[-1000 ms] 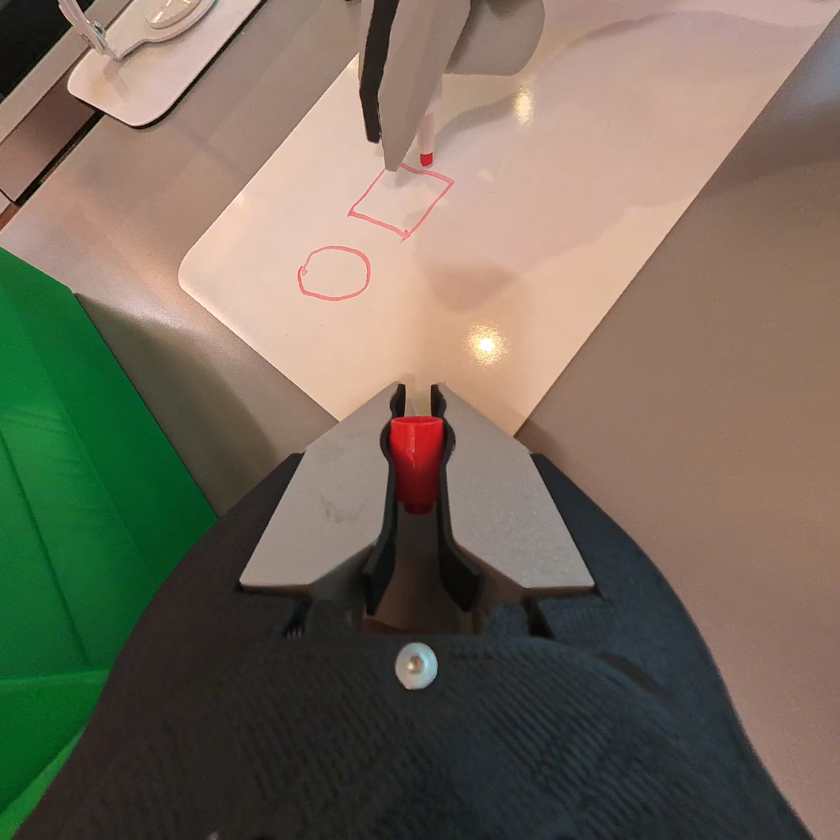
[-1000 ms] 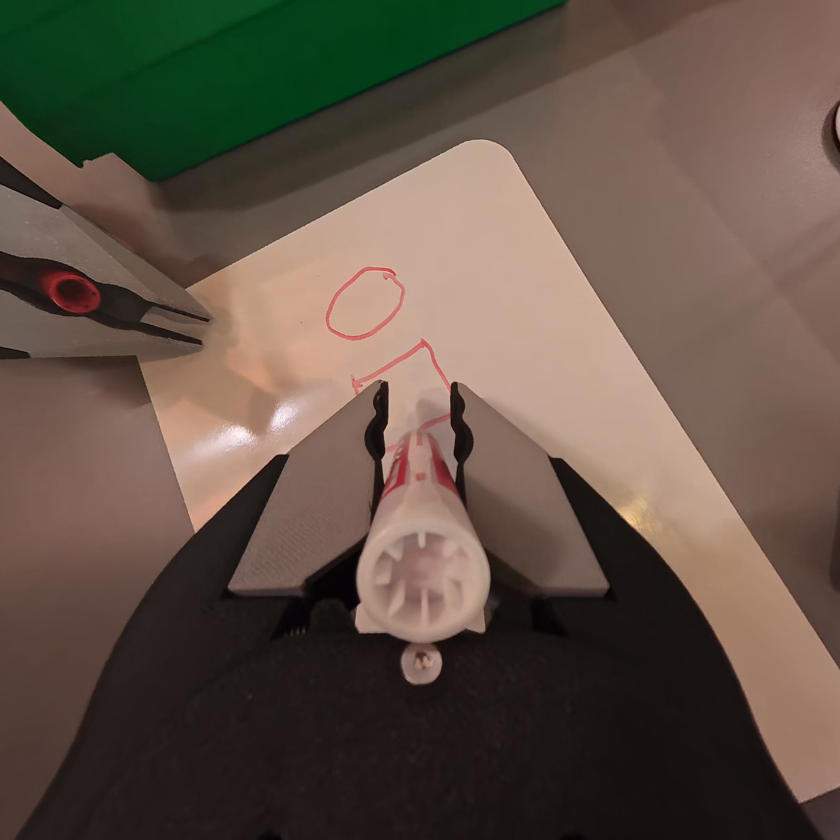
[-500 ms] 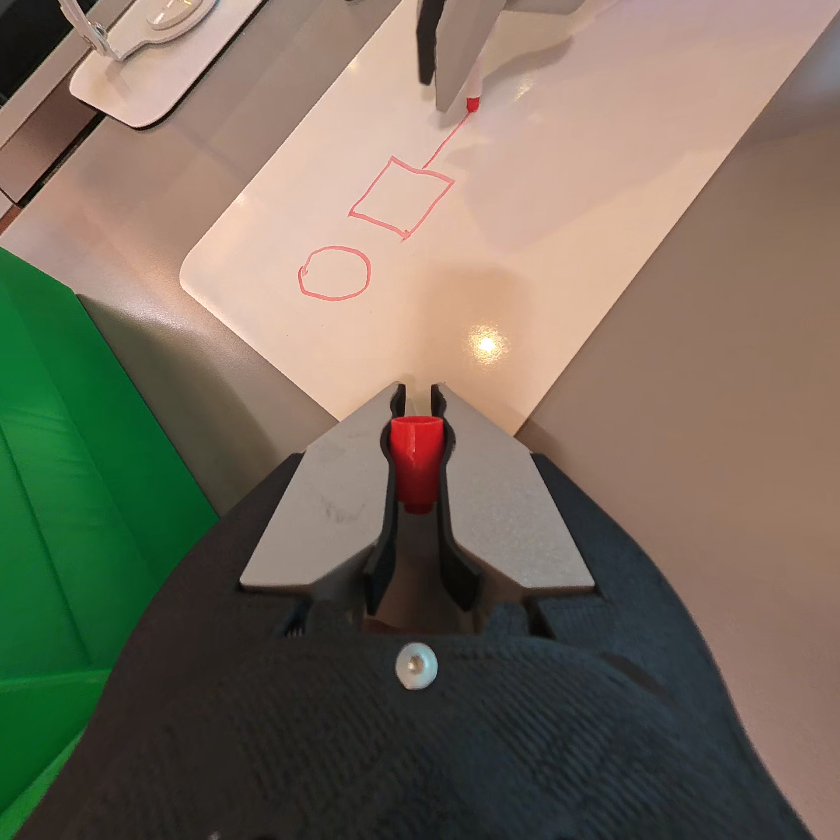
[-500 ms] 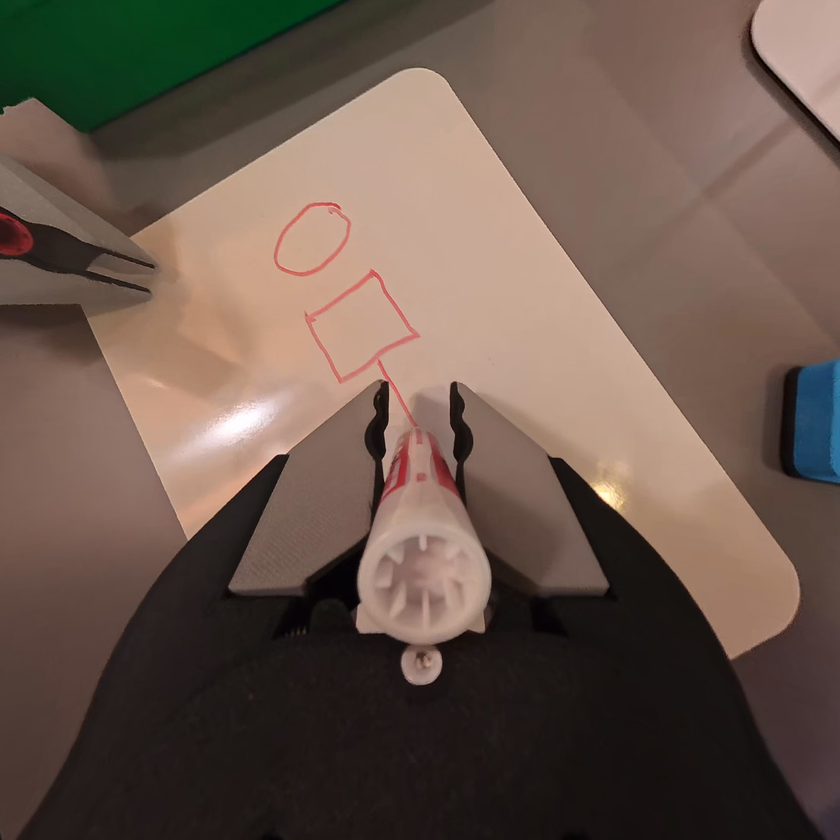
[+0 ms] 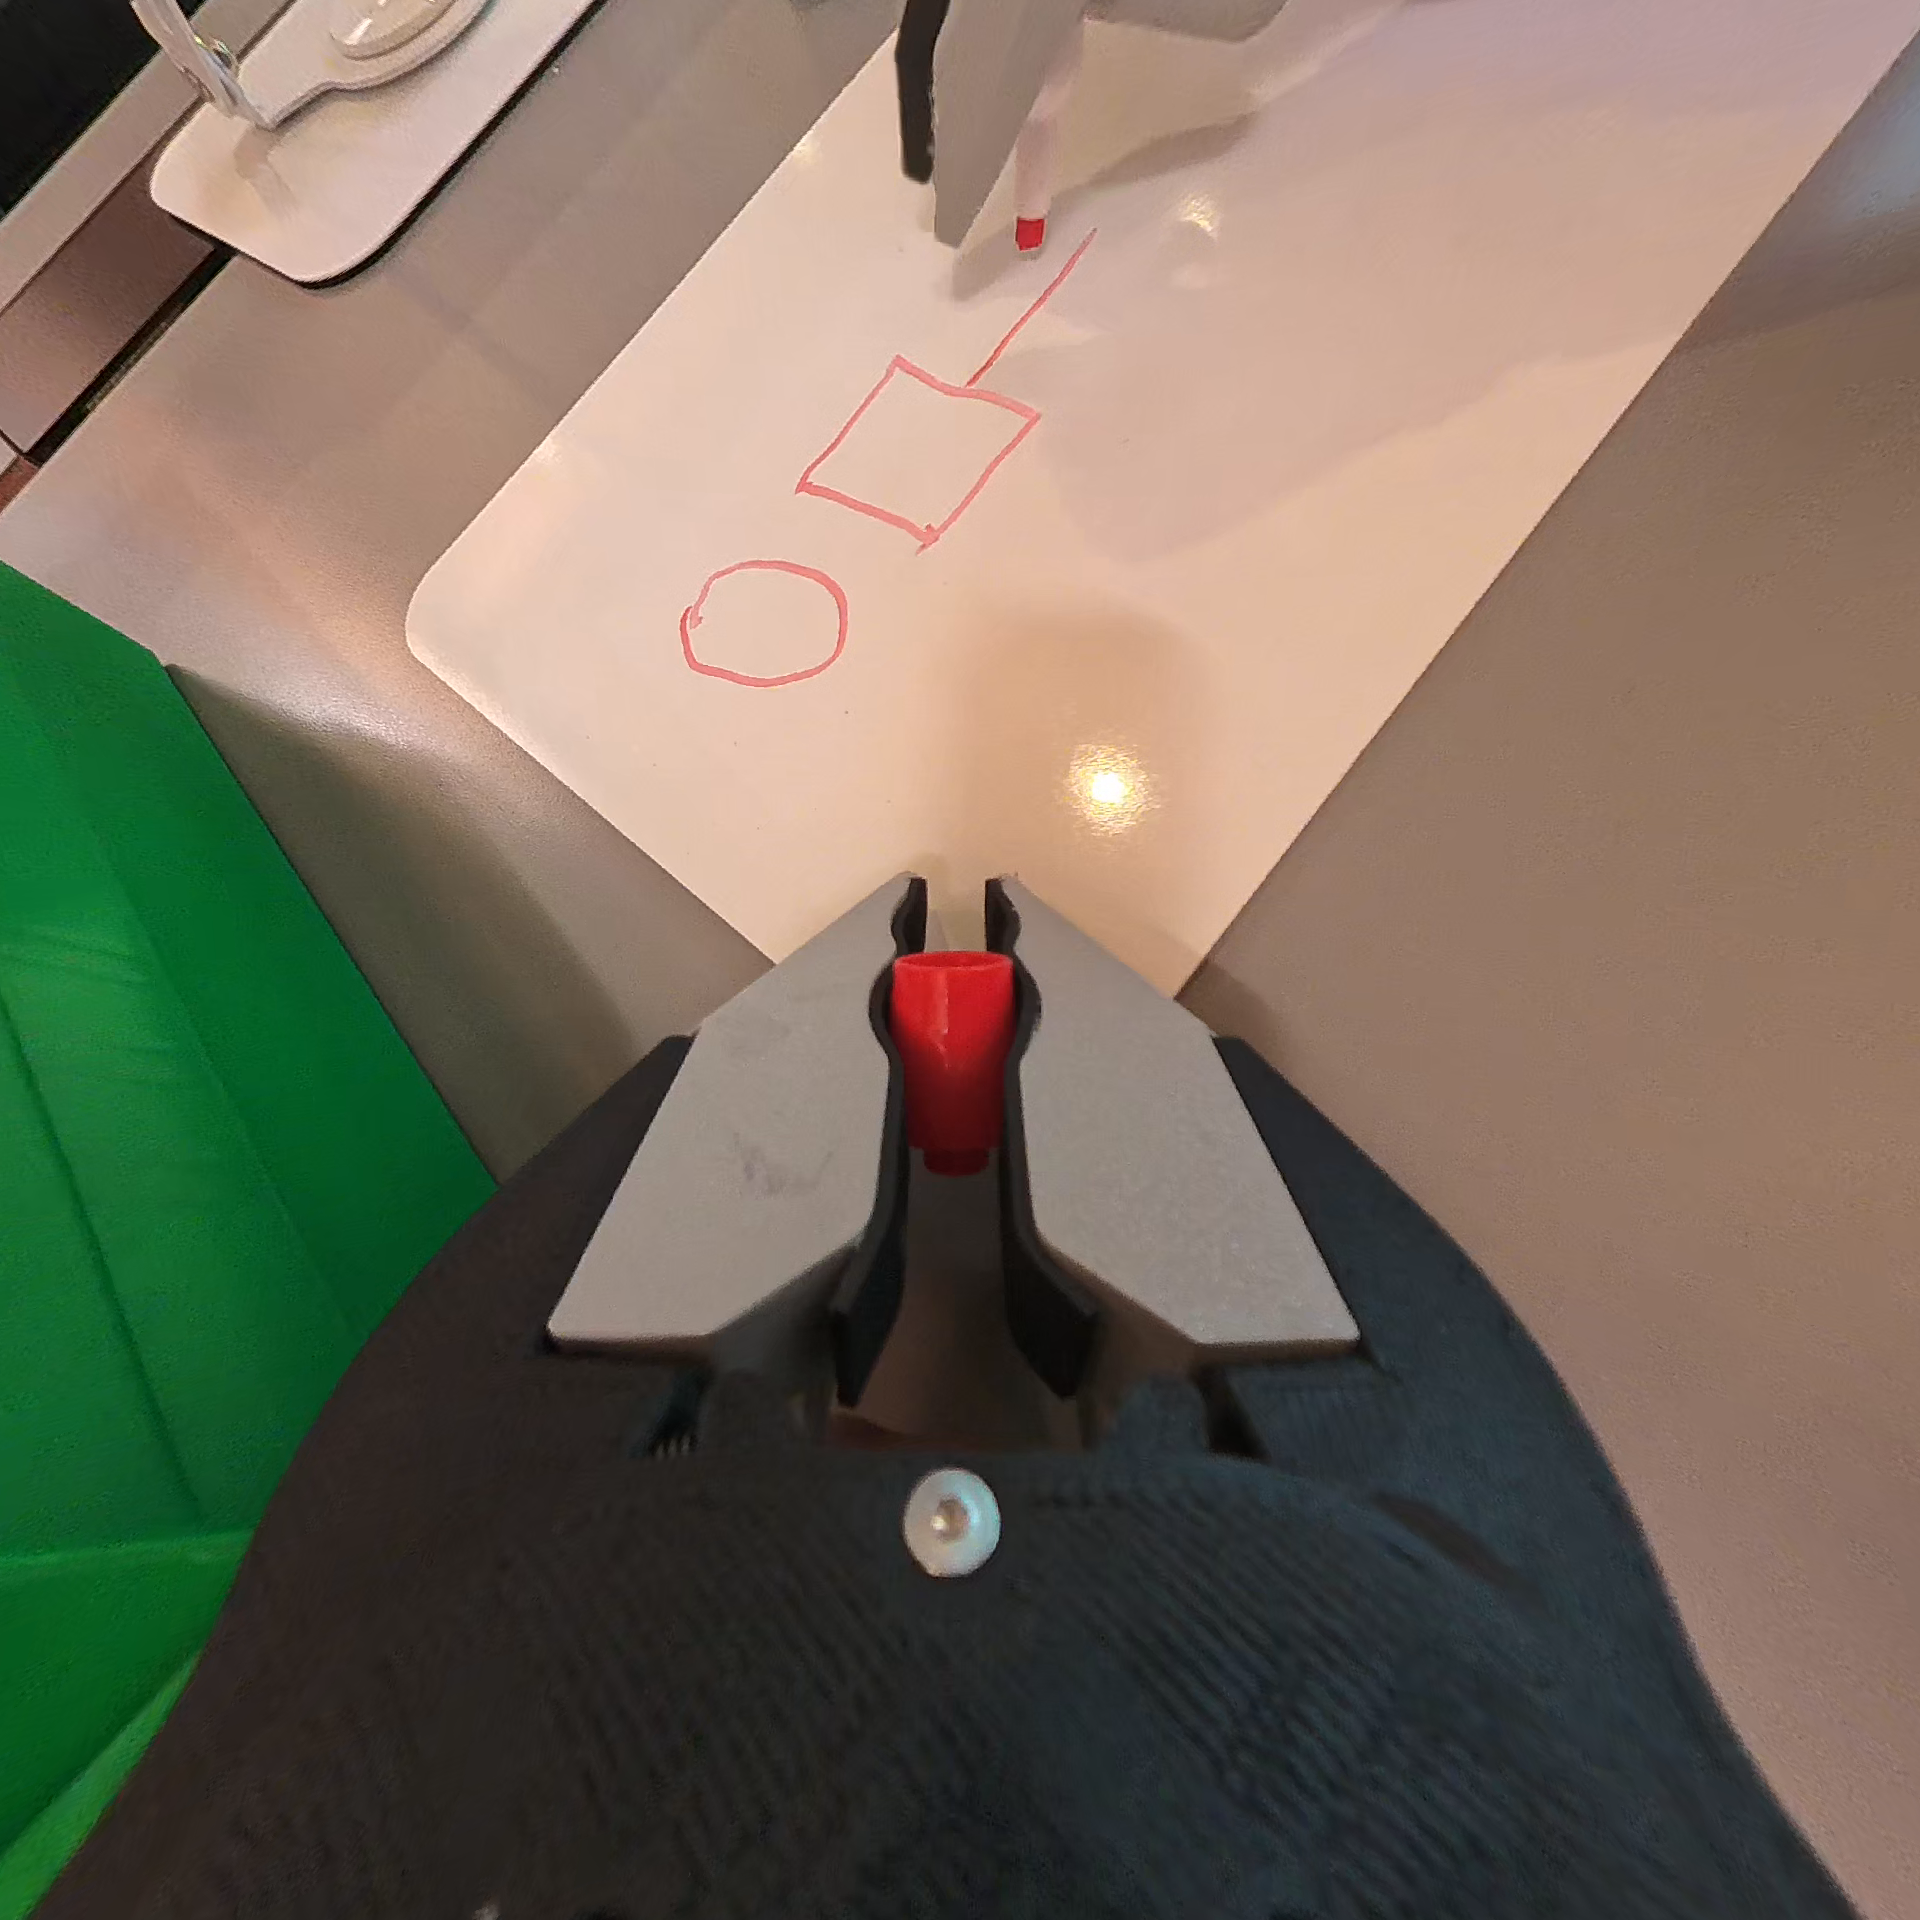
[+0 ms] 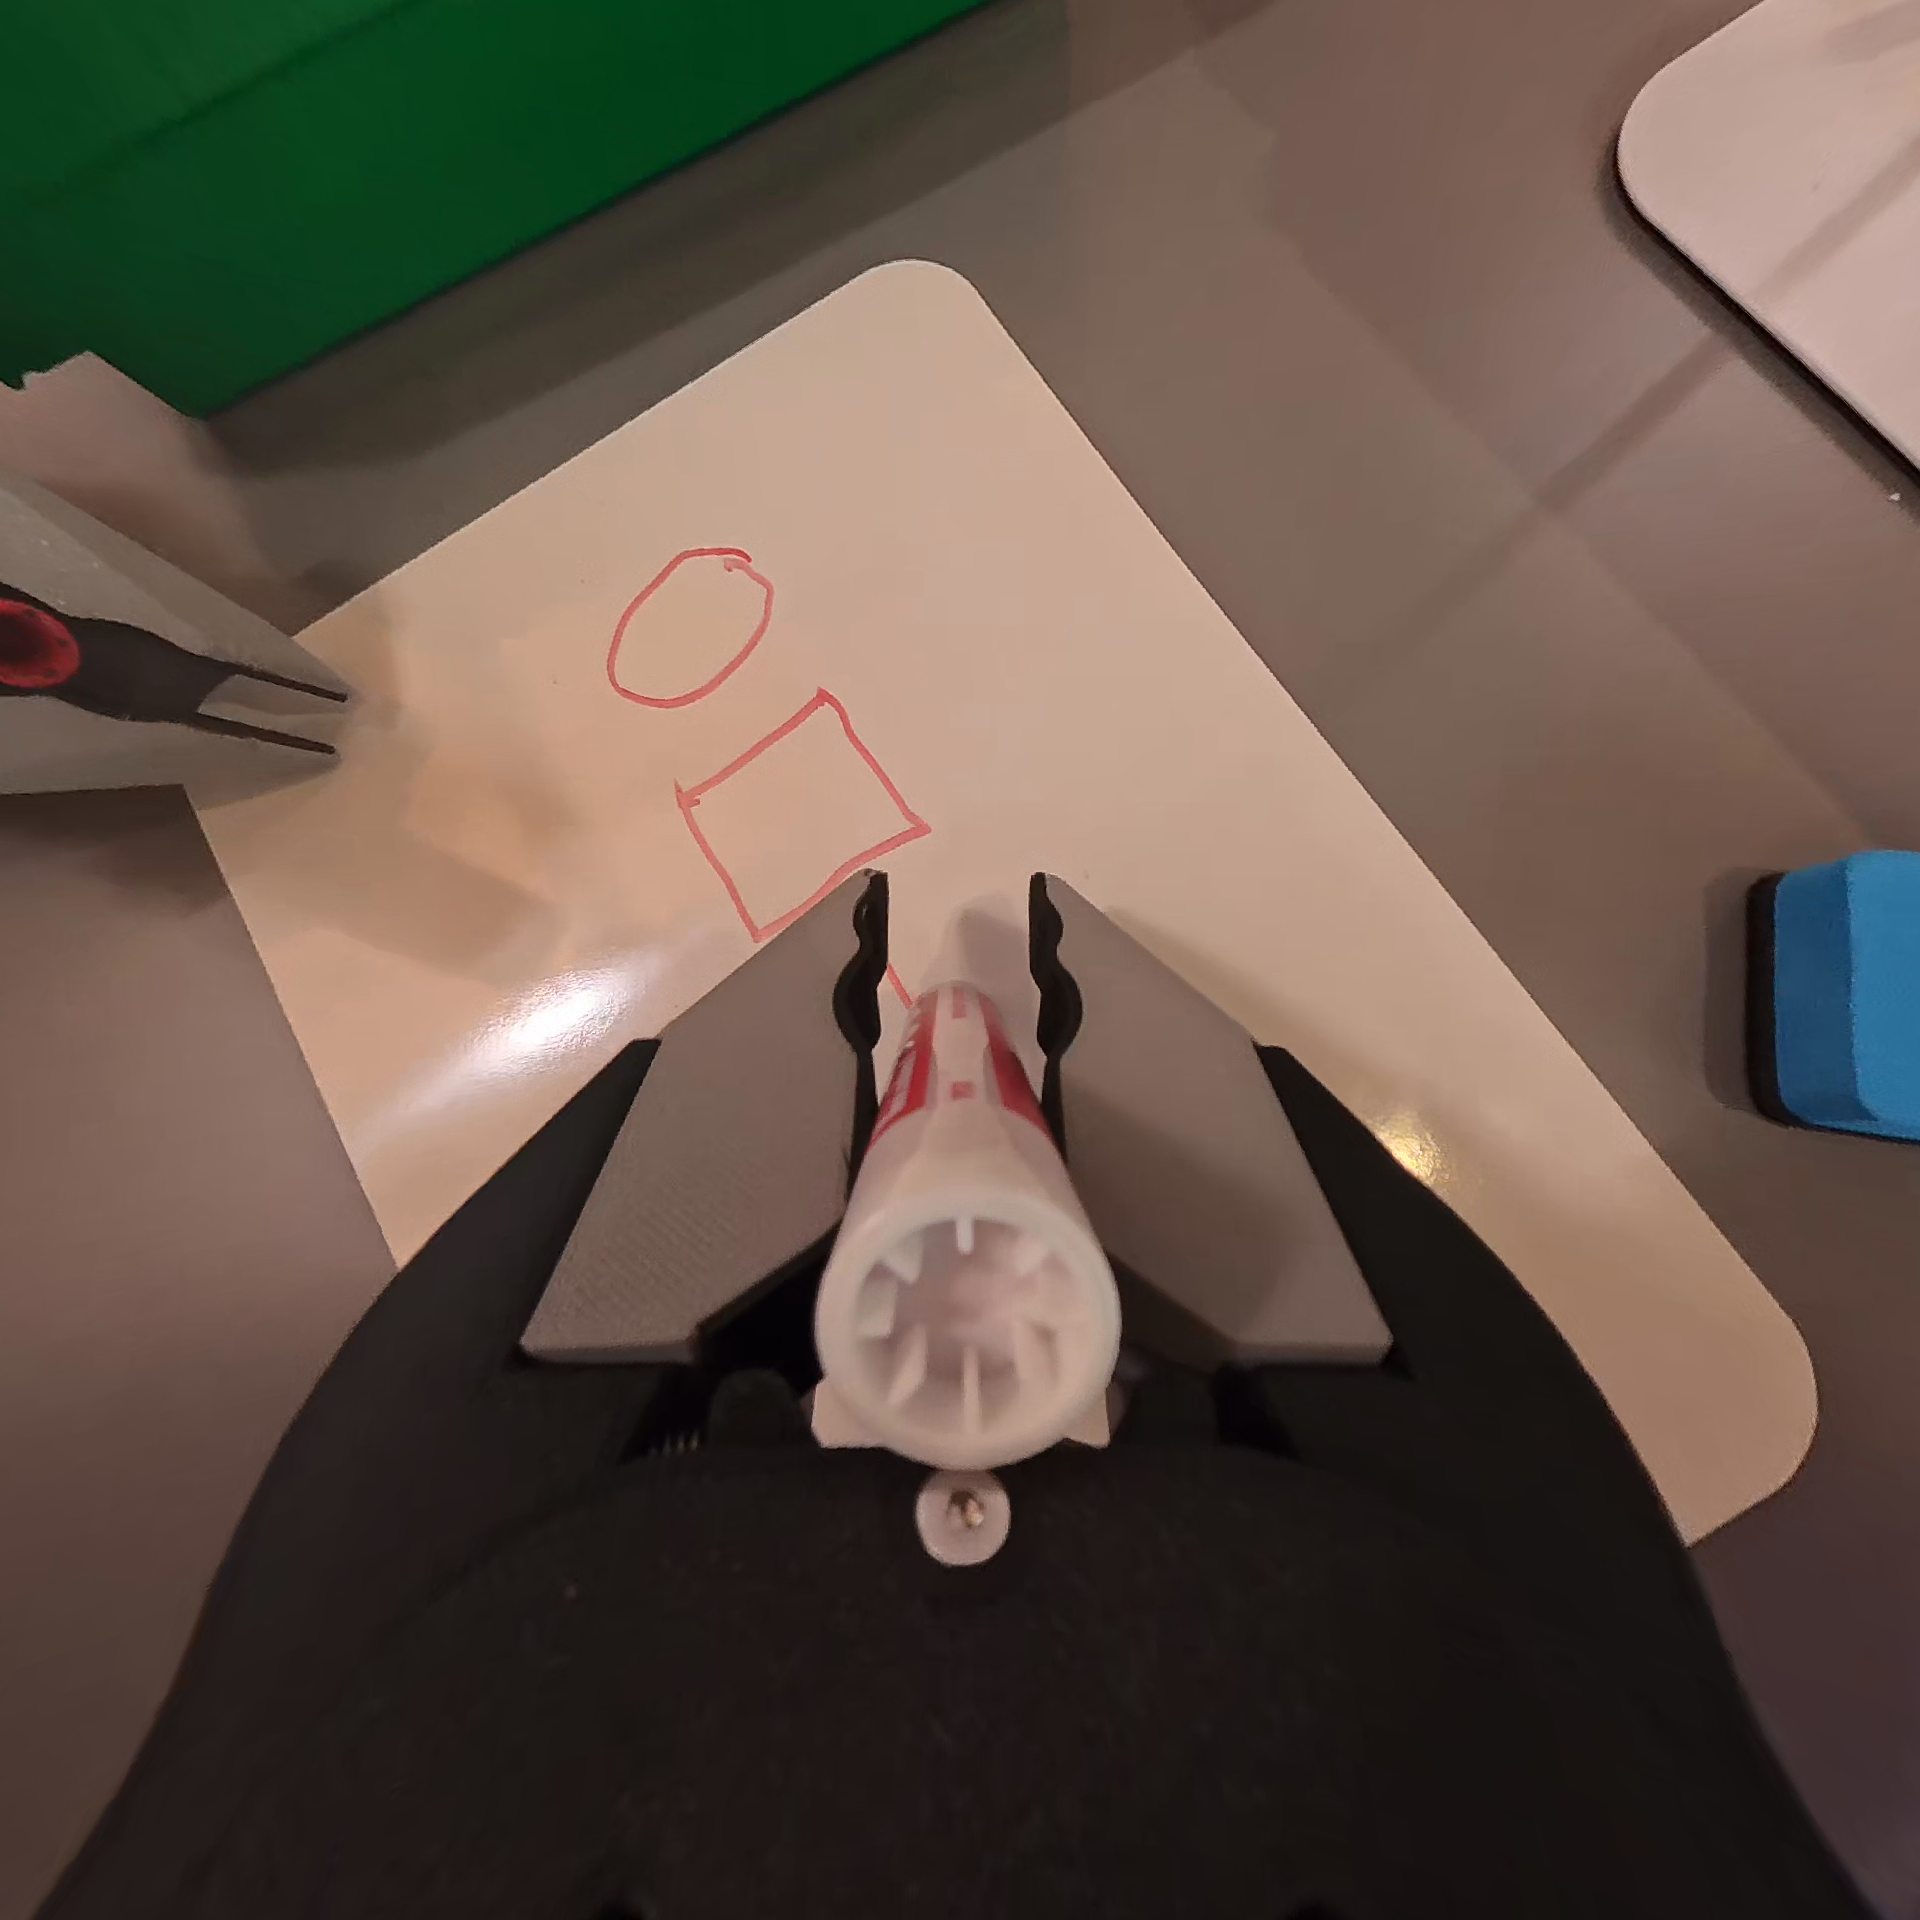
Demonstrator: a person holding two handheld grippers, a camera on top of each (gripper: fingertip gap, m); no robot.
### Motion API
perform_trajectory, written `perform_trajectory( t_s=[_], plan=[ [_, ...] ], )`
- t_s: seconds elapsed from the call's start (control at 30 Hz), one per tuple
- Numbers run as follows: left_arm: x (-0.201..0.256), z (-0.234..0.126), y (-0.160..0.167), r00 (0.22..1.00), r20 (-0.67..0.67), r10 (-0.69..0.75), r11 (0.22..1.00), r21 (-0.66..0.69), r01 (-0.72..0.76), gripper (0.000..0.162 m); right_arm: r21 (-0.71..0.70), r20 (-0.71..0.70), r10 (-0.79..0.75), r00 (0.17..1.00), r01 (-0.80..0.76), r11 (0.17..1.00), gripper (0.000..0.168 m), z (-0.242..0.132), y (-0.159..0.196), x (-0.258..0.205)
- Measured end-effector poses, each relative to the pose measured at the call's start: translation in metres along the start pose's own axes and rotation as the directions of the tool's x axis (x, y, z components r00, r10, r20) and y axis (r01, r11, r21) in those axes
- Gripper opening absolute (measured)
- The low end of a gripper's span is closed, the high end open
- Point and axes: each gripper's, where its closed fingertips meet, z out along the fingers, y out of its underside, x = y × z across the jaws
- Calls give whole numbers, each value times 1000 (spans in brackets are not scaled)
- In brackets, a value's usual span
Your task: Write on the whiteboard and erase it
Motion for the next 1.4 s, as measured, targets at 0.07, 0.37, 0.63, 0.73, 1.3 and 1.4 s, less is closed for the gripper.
perform_trajectory(
  t_s=[0.07, 0.37, 0.63, 0.73, 1.3, 1.4],
  plan=[
    [0, 0, 0, 1000, 1, 1, 1000, 0, -1, 10, -25, -18, -14, 1000, 14, 1000, 25, 3, 3, 2],
    [0, 0, 0, 1000, 2, 5, 1000, 0, -5, 10, -72, -25, -3, 1000, 1, 997, 25, -16, 24, 13],
    [0, 0, 0, 1000, 3, 6, 1000, 0, -6, 10, -44, 67, -6, 998, 9, 999, 25, -9, 19, -13],
    [0, 0, 0, 1000, 4, 6, 1000, 0, -6, 10, -54, 71, -31, 997, 35, 998, 25, -6, 18, -20],
    [1, 0, 0, 1000, 3, 9, 1000, 1, -9, 10, 37, 59, 57, 997, -59, 998, 26, -40, 25, 10],
    [1, 0, 0, 1000, 1, 6, 1000, 1, -6, 10, 27, 61, 47, 997, -49, 998, 26, -42, 30, 7]
  ],
)
